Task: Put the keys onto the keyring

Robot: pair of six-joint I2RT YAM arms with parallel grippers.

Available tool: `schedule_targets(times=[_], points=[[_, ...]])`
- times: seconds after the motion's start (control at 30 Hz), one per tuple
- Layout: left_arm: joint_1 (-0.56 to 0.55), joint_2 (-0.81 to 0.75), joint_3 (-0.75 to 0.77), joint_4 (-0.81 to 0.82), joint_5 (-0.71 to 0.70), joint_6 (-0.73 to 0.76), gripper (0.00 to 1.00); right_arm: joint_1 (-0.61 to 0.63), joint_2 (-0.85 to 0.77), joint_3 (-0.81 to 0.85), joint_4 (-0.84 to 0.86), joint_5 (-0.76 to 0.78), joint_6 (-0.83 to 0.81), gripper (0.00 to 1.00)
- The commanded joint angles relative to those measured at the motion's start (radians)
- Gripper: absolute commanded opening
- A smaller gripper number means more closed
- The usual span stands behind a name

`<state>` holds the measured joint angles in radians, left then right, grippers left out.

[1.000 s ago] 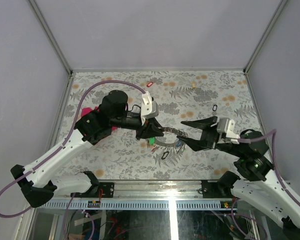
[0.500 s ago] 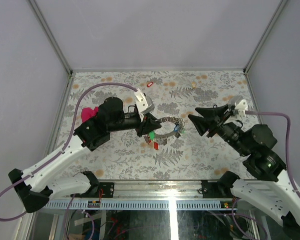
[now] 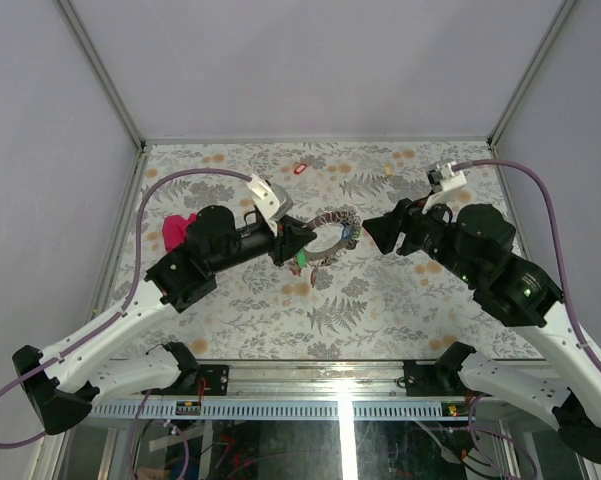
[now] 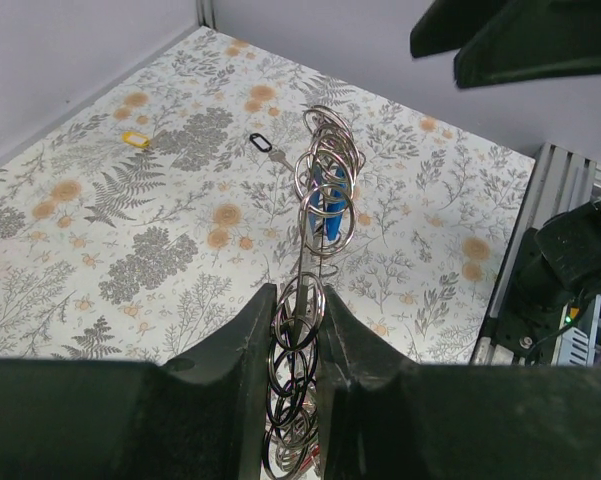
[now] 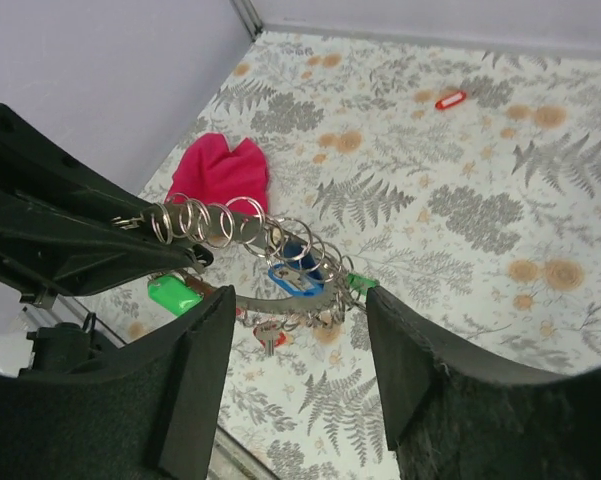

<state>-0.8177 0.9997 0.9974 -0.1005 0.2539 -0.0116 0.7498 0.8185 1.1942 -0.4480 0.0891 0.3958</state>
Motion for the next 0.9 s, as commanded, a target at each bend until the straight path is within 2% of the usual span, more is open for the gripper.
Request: schedule_targets(times=[0.0, 0.07, 0.17, 0.47, 0.87], points=[[-0.003, -0.046, 0.005, 0.157, -0.06, -0.033, 0.0, -0.001, 0.043, 0.064, -0.005, -0.061, 0.106, 0.56], [-0.003, -0.05, 0.005, 0.159, -0.072, -0.04, 0.0, -0.001, 0.051, 0.063, 0.054, -0.106, 0.164, 0.48], [-0.003, -0.052, 0.002, 0.173, -0.075, -0.053, 0.0, -0.002, 0.035, 0.008, 0.19, -0.171, 0.226, 0.41], [-0.003, -0.035, 0.013, 0.188, -0.062, -0.069, 0.0, -0.002, 0.08, -0.082, 0.389, -0.254, 0.295, 0.41], [-0.003, -0.037, 0.02, 0.179, -0.052, -0.068, 0.0, -0.002, 0.114, -0.121, 0.481, -0.23, 0.331, 0.36]])
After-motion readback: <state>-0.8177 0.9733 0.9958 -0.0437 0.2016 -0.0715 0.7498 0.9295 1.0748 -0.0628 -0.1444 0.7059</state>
